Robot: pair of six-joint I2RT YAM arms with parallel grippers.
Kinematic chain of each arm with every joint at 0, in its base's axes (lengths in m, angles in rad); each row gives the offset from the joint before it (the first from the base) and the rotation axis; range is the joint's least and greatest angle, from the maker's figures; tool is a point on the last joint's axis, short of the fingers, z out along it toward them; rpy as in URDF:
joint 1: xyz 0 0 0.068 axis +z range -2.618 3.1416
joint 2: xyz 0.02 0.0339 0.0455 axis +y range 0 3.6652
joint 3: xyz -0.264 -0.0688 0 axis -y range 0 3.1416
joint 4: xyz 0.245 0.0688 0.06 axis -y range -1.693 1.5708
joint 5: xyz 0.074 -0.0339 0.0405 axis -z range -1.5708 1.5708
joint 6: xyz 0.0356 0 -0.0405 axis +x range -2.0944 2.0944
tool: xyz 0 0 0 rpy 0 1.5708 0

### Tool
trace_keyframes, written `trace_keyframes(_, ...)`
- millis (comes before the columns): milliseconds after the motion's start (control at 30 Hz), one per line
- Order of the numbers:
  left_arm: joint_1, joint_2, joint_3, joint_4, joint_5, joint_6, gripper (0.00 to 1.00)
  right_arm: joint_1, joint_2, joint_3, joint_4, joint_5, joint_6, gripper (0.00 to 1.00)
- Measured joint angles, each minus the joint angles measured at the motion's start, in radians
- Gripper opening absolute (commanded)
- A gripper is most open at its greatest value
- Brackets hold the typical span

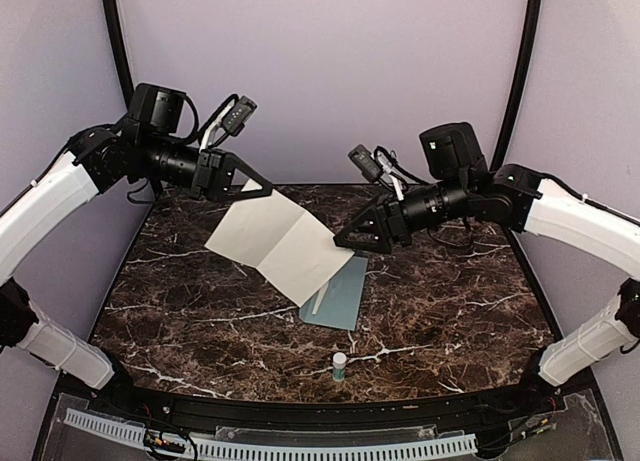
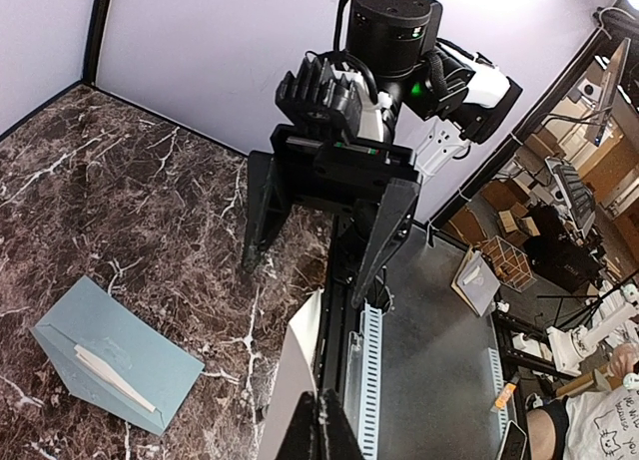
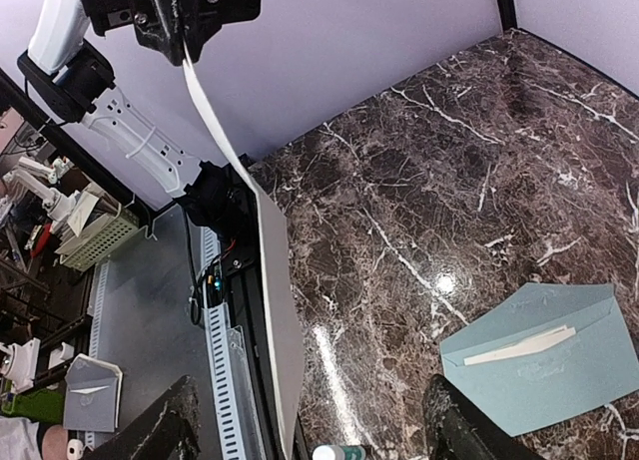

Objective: Place the letter into the envelope and seal it
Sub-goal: Fold the letter.

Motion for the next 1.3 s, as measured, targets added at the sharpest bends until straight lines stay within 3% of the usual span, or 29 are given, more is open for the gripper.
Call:
trace_keyframes(167, 0.000, 0.007, 0.000, 0.008, 0.026, -0.009, 0.00, 0.007, 0.066, 0.062, 0.006, -0.009, -0.023, 0.69)
trace_keyframes(467, 0.000, 0.020, -0.003, 0.035, 0.030, -0.028, 0.01, 0.029, 0.127, 0.069, 0.033, -0.033, -0.014, 0.01)
trace_keyframes(500, 0.000, 0.022, -0.003, 0.035, 0.031, -0.028, 0.20, 0.029, 0.126, 0.063, 0.047, -0.034, 0.001, 0.00)
trace_keyframes(600, 0.000, 0.031, -0.006, 0.050, 0.033, -0.033, 0.64, 0.030, 0.126, 0.048, 0.073, -0.020, 0.032, 0.00)
trace_keyframes(667, 0.000, 0.035, -0.007, 0.060, 0.034, -0.046, 0.75, 0.030, 0.126, 0.039, 0.092, -0.005, 0.047, 0.00)
trace_keyframes(1000, 0.108, -0.035, -0.008, 0.161, 0.009, -0.140, 0.87, 0.030, 0.122, 0.011, 0.143, 0.011, 0.076, 0.00)
trace_keyframes(1233, 0.245, -0.114, -0.019, 0.194, -0.064, -0.189, 0.88, 0.030, 0.102, 0.010, 0.151, -0.039, 0.071, 0.00)
trace_keyframes(1300, 0.274, -0.116, -0.043, 0.201, -0.076, -0.194, 0.83, 0.030, 0.095, 0.001, 0.162, -0.049, 0.071, 0.00)
